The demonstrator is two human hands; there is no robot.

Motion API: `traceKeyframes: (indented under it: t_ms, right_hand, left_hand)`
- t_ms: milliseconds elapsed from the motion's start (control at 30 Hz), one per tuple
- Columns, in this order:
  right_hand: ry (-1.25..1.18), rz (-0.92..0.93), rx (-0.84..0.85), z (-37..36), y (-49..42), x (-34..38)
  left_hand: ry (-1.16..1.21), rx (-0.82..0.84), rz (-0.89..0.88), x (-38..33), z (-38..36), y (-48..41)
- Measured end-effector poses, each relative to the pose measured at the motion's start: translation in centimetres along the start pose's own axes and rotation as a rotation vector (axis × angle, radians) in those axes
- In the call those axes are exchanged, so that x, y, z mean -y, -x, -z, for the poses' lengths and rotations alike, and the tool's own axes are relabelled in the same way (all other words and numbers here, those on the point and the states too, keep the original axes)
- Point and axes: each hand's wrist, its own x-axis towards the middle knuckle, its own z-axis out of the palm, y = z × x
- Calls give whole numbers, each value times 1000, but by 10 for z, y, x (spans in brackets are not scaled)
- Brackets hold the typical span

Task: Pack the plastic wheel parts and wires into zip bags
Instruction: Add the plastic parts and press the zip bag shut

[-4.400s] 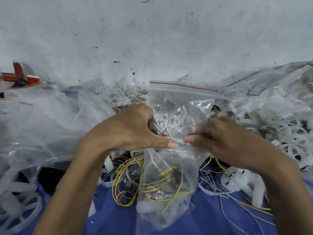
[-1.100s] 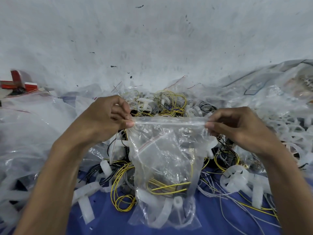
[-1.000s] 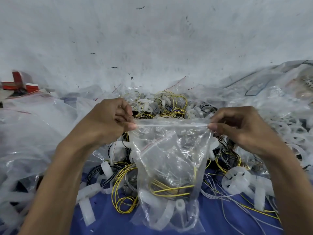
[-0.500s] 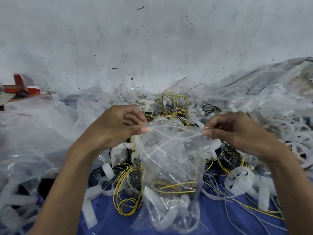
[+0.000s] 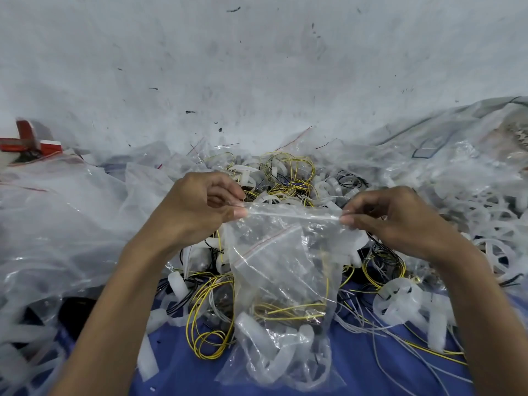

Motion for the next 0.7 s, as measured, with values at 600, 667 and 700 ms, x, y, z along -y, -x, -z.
traceKeyframes:
  t_ms: [600,667,700]
  right_hand:
    - [52,44,101,-15,-6,4]
    - [79,70,59,-18,-7,3]
    - [93,87,43,-20,-7,4]
  left_hand:
    - [-138,160,-42,-4,0,2]
    - [-205,177,-35,-5,-3,2]
    - [-241,185,-39,-5,-6,2]
